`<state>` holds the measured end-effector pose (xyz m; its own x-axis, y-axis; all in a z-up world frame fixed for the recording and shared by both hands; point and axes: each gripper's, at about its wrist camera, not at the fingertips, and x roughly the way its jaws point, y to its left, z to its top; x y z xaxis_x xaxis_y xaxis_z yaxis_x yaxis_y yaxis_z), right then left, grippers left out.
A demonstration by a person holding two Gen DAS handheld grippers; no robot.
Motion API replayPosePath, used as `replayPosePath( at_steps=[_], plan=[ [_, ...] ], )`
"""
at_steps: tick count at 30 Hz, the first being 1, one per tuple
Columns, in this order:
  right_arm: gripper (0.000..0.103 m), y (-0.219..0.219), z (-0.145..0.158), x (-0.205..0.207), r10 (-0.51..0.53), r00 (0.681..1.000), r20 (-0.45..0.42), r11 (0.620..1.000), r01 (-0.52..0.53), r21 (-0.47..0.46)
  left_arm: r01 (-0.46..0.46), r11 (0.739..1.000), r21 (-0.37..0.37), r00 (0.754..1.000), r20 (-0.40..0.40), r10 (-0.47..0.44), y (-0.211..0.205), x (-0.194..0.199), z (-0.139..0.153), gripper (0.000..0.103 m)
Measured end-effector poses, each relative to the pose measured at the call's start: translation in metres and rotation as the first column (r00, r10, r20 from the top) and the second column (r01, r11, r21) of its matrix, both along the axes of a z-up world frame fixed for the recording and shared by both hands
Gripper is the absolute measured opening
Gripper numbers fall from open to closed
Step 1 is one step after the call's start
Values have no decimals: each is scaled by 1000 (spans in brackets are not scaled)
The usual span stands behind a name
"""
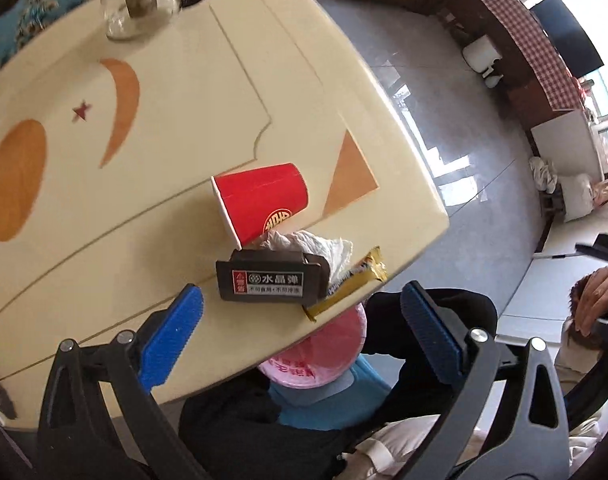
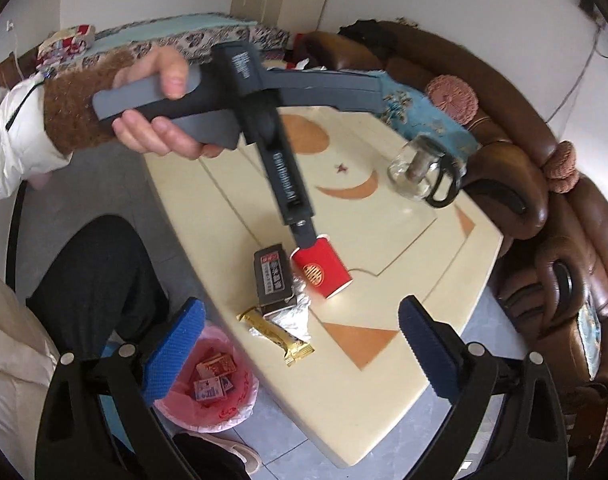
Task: Collect trash
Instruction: 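Move the left tool to the red paper cup while the right tool reaches the gold candy bar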
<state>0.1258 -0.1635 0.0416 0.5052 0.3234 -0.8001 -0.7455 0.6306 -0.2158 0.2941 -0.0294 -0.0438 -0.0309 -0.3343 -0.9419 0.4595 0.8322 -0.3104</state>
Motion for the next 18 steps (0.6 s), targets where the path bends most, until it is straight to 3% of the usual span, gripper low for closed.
replayPosePath(
  at_steps=[8,18],
  plan=[
    [95,11,-54,28,38,994,-102,997,-45,-69,-25,1000,-5,997,-71,25,-3,21,-46,97],
    [95,26,-94,34,104,970,-218,982,-135,-133,-23,999,-36,993,-120,19,-11,40,-73,97]
  ],
)
